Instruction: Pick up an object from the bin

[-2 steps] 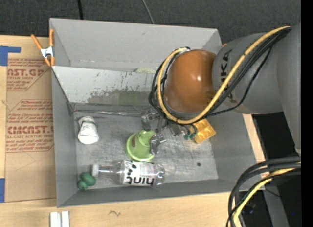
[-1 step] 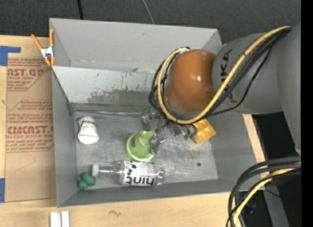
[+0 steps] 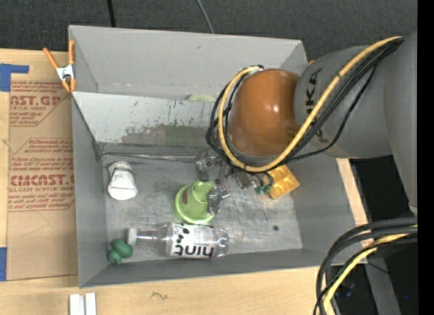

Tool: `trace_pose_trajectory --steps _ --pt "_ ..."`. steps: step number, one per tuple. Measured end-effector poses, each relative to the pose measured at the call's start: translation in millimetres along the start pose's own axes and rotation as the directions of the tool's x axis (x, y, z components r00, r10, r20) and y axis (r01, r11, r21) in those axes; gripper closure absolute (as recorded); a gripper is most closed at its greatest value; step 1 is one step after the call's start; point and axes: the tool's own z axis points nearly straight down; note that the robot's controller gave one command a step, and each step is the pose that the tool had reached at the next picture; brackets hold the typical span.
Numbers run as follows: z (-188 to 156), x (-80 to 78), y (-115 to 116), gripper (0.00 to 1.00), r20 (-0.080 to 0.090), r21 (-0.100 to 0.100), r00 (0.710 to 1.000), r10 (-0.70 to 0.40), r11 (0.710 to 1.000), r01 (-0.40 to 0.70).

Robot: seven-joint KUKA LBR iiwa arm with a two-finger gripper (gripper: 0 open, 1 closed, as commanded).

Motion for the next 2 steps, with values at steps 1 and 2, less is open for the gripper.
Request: trace_pose_trajectory --steps 1,2 --pt "0.0 0.0 0.0 1.00 0.000 0.000 1.000 0.000 1.000 0.000" --pt "0.0 0.0 0.0 1.00 0.000 0.000 1.000 0.000 1.000 0.000"
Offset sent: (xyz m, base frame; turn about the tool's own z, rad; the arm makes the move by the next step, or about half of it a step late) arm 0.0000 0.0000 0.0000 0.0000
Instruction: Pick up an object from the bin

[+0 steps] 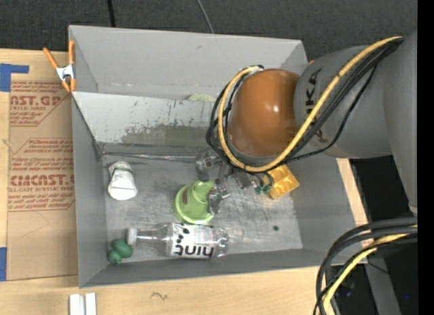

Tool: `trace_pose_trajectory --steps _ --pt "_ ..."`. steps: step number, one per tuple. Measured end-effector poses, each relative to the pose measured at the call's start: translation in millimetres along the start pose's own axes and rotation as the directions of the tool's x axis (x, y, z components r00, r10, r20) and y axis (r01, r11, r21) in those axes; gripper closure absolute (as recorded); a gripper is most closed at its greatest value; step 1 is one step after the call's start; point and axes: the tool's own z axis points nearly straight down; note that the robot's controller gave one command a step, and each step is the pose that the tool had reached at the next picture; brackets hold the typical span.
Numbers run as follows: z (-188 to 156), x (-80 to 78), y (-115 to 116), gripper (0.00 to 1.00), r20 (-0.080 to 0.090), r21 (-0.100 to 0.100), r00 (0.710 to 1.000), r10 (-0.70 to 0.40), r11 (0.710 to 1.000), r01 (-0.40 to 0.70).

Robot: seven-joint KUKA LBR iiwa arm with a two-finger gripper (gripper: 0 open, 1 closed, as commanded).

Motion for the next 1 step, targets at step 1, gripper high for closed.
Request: trace_pose_trajectory --steps 1 --pt "0.0 0.0 0.0 1.00 0.000 0.000 1.000 0.000 1.000 0.000"
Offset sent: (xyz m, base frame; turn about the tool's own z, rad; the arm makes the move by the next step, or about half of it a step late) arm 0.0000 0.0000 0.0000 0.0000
